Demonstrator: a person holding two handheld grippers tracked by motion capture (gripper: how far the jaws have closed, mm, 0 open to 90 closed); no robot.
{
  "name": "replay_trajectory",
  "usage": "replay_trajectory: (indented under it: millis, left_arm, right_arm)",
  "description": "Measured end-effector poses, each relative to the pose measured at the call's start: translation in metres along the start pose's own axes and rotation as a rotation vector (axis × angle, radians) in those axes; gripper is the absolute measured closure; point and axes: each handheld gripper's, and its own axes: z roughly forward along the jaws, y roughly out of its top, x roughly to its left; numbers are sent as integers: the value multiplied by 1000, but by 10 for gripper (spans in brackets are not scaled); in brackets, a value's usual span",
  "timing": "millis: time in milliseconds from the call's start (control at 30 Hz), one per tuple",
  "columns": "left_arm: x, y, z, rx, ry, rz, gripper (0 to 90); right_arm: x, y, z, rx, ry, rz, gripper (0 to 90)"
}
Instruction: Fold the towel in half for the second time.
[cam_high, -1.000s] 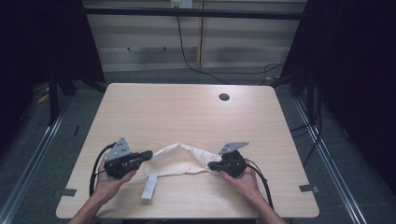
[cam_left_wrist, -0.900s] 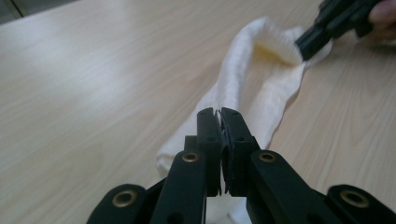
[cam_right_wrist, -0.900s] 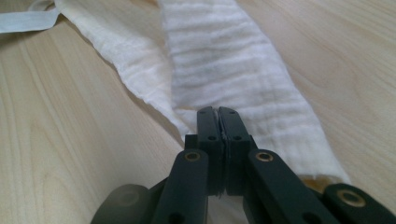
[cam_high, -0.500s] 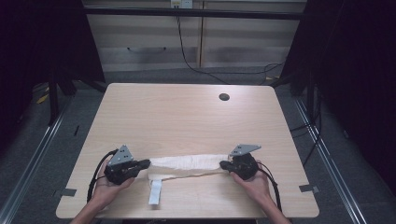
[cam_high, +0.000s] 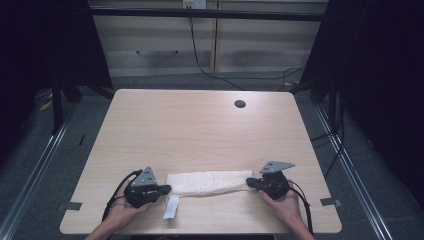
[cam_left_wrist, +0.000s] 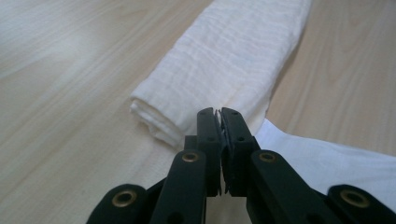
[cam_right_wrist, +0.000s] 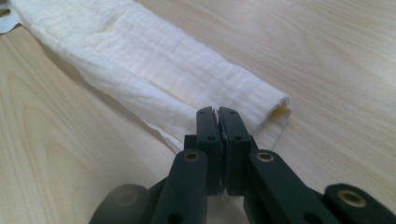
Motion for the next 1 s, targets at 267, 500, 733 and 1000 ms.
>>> replay_trajectory:
  millis: [267,500,733,1000]
  left_arm:
    - [19,7,11,-22,84,-42,870]
    - [32,4,10,-53,46,-130,830]
    - [38,1,-4,-97,15,-168,664]
    - [40,0,-36,-170,75,-231,473]
  right_arm:
    - [-7,5,9,-29,-15,19,877]
    - [-8,10,13,-43,-11,33,811]
    - [-9,12,-3,-123,74,82,714]
    - [-13,15,-34,-235,65,113,611]
